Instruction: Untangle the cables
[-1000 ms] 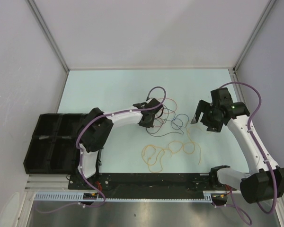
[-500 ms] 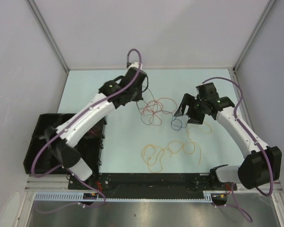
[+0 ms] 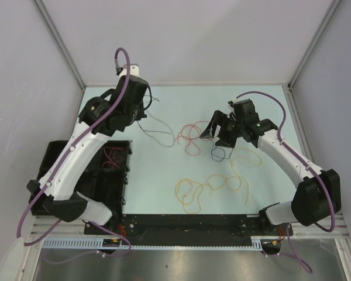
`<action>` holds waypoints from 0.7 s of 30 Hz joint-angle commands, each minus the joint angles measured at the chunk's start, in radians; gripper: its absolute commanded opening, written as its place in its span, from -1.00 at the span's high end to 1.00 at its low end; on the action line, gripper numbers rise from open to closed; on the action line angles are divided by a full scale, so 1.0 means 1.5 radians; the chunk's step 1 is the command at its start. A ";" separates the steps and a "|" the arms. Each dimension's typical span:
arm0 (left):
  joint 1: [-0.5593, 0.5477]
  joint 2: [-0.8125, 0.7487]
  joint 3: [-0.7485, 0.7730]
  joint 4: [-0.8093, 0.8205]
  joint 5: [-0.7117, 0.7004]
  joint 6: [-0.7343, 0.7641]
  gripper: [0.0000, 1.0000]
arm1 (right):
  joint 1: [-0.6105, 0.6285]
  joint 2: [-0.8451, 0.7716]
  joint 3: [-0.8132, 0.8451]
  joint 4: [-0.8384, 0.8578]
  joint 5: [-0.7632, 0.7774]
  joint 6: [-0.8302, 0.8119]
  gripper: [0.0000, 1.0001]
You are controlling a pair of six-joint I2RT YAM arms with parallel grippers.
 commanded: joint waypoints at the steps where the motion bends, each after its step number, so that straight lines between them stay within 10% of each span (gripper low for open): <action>1: 0.037 -0.060 -0.014 -0.061 -0.040 -0.006 0.99 | 0.004 -0.004 0.016 0.011 -0.003 -0.014 -0.72; 21: 0.336 -0.188 -0.181 -0.034 -0.068 0.001 1.00 | 0.005 -0.007 0.017 -0.023 -0.013 -0.030 -0.72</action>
